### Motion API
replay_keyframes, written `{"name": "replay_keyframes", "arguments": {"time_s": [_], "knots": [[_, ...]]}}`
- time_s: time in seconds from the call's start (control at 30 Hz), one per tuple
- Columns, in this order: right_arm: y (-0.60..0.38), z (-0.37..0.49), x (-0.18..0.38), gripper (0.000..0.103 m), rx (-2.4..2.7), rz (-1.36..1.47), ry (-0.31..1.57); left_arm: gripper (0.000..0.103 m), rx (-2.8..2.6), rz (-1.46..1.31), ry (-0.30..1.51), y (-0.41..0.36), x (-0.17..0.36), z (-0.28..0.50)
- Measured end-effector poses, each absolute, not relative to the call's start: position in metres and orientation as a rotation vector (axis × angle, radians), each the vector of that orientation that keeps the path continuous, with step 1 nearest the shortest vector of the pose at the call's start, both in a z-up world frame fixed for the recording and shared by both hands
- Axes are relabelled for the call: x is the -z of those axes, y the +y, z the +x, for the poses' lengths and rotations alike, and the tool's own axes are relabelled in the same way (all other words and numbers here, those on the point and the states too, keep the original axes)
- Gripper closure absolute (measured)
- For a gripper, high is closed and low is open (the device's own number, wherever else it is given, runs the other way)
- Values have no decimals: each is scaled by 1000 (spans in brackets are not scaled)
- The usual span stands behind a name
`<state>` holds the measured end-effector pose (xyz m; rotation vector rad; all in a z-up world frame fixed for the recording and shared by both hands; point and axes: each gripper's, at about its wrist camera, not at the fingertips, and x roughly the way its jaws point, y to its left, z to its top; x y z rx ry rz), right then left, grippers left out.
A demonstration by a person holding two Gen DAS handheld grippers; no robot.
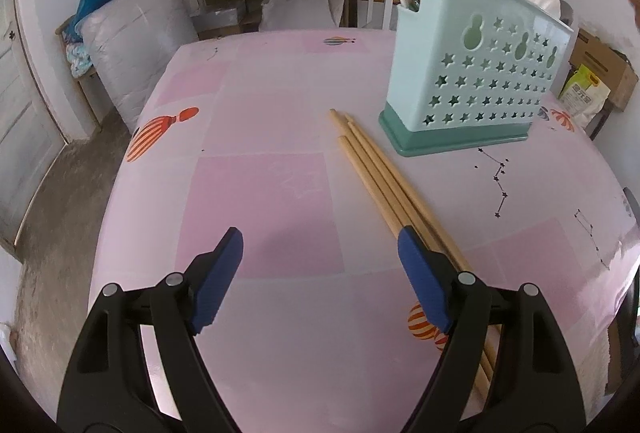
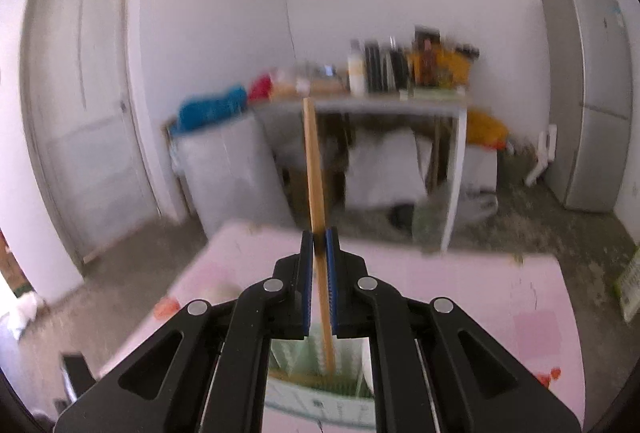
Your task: Organize utensils
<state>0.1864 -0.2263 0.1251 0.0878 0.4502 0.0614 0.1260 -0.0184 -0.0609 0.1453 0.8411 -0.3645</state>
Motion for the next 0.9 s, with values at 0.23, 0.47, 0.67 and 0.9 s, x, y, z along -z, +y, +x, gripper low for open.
{"name": "replay_keyframes", "arguments": {"time_s": [0.23, 0.47, 0.67, 0.9], "knots": [[-246, 165, -129, 64, -30, 117, 439, 27, 365, 139, 845, -21, 62, 126], [-272, 99, -151, 59, 39, 208, 310, 27, 365, 131, 825, -22, 55, 120], [-280, 49, -119, 59, 59, 311, 333, 29, 377, 103, 817, -21, 51, 119], [-260, 46, -15, 59, -7, 510, 599, 57, 461, 66, 858, -31, 56, 117]]}}
